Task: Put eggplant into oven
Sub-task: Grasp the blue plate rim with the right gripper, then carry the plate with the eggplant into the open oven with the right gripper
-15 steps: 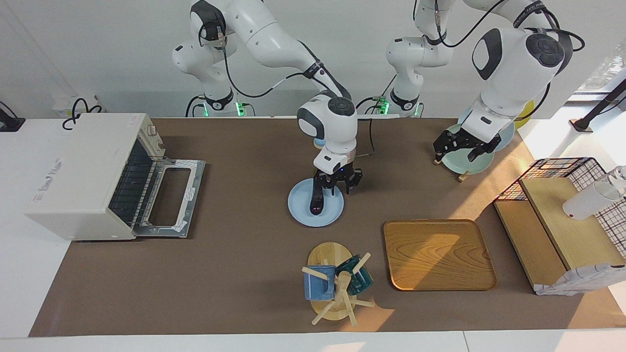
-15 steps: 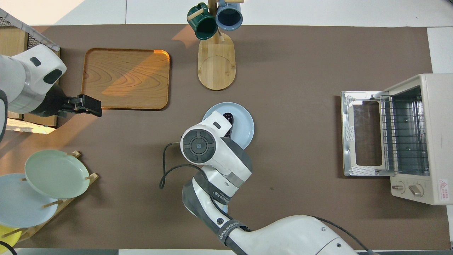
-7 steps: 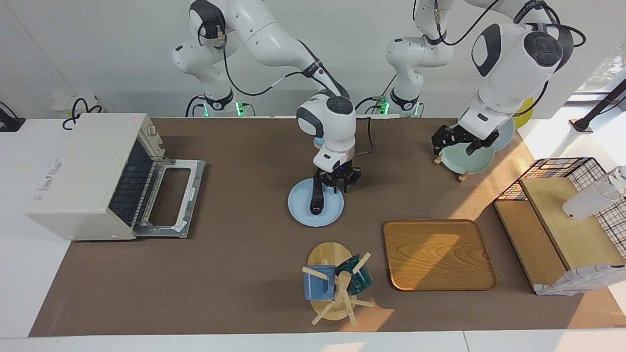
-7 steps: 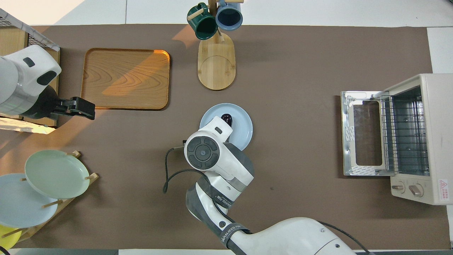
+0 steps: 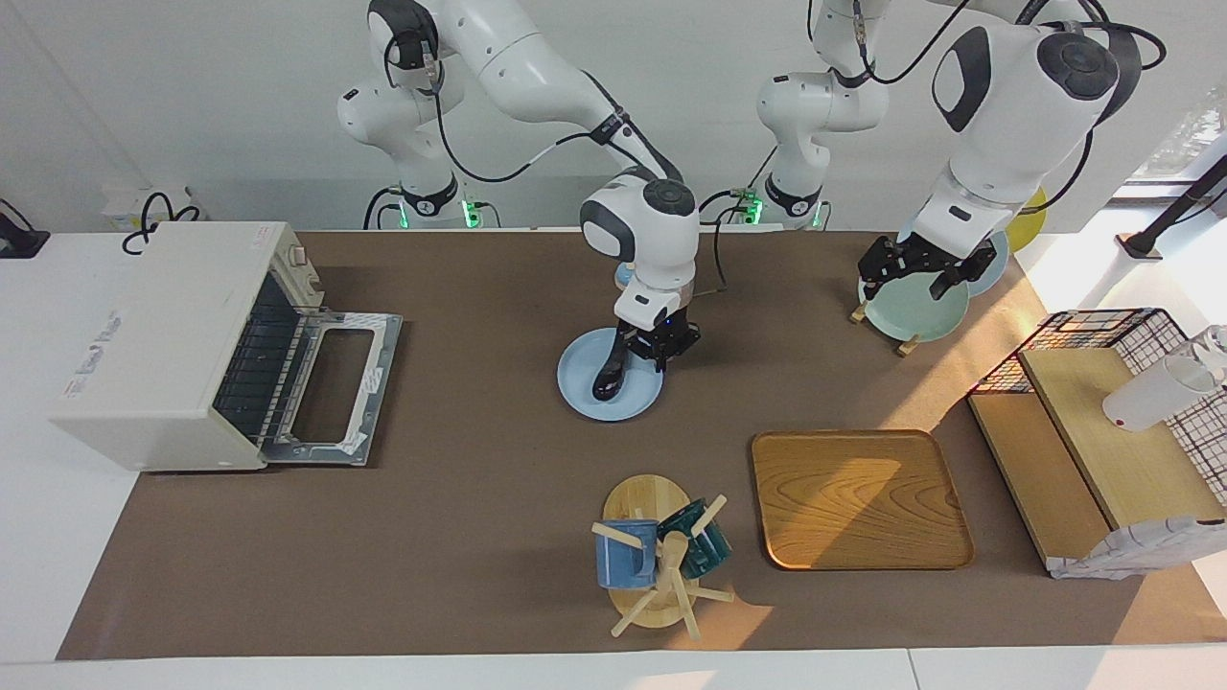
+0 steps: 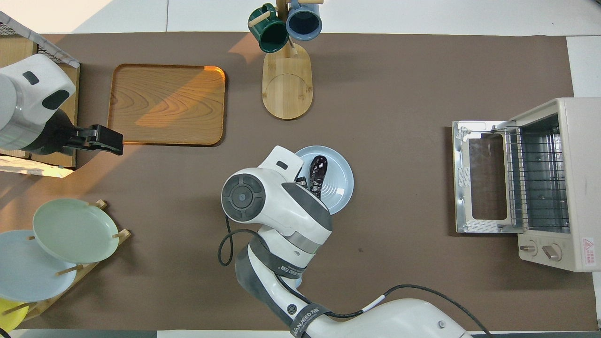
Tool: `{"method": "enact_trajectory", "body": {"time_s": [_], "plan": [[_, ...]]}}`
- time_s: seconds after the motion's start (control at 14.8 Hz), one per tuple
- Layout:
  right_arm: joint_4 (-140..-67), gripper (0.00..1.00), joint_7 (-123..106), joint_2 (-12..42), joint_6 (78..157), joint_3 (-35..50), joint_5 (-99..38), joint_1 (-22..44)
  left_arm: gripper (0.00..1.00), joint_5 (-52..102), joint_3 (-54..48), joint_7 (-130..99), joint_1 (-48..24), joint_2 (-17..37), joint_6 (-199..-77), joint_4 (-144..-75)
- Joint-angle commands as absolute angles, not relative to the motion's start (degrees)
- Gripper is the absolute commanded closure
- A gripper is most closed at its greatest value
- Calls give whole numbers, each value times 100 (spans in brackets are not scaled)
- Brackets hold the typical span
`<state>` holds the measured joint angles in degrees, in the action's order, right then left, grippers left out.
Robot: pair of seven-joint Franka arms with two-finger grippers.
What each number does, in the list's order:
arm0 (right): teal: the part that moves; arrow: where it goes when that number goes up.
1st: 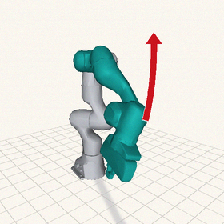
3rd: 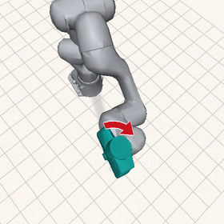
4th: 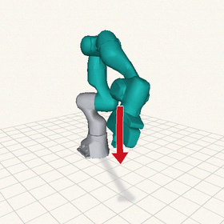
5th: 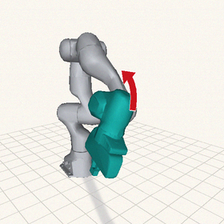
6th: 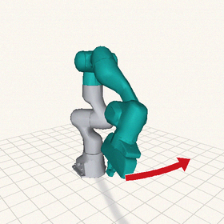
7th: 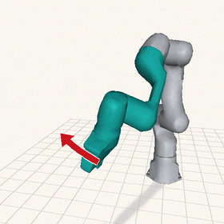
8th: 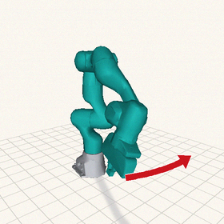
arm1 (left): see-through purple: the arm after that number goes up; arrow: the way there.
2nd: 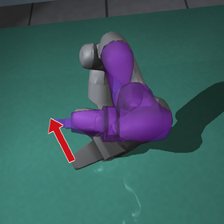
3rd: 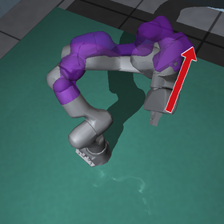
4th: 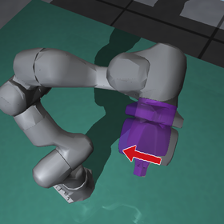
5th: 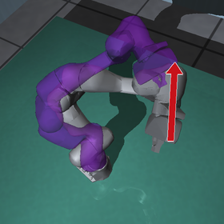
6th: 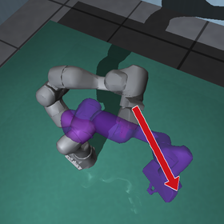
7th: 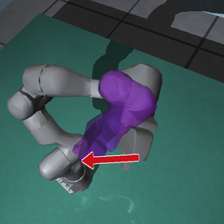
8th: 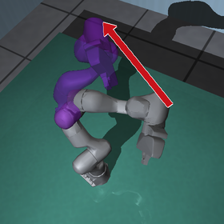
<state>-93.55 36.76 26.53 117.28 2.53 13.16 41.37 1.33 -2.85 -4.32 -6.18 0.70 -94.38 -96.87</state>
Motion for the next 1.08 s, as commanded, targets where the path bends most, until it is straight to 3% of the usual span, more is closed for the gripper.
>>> {"method": "enact_trajectory", "body": {"time_s": [0.0, 0.2, 0.54, 1.01], "plan": [[-8955, 100, 3113, 2585, 10961, 229, 1511, 3912, 0, 18, -307, -422, -563, -52, -9211, -9694], [-9604, 100, 2428, 1823, 10767, 237, 1529, 3246, 0, 88, -308, -439, -545, -79, -9193, -9694], [-11423, 100, 1909, 196, 10872, 237, 1529, 2392, 0, 88, -308, -448, -545, -219, -9149, -9799], [-12321, 100, -25, -694, 10916, 237, 1441, 573, 0, 79, -316, -378, -457, -264, -9176, -9879]]}}
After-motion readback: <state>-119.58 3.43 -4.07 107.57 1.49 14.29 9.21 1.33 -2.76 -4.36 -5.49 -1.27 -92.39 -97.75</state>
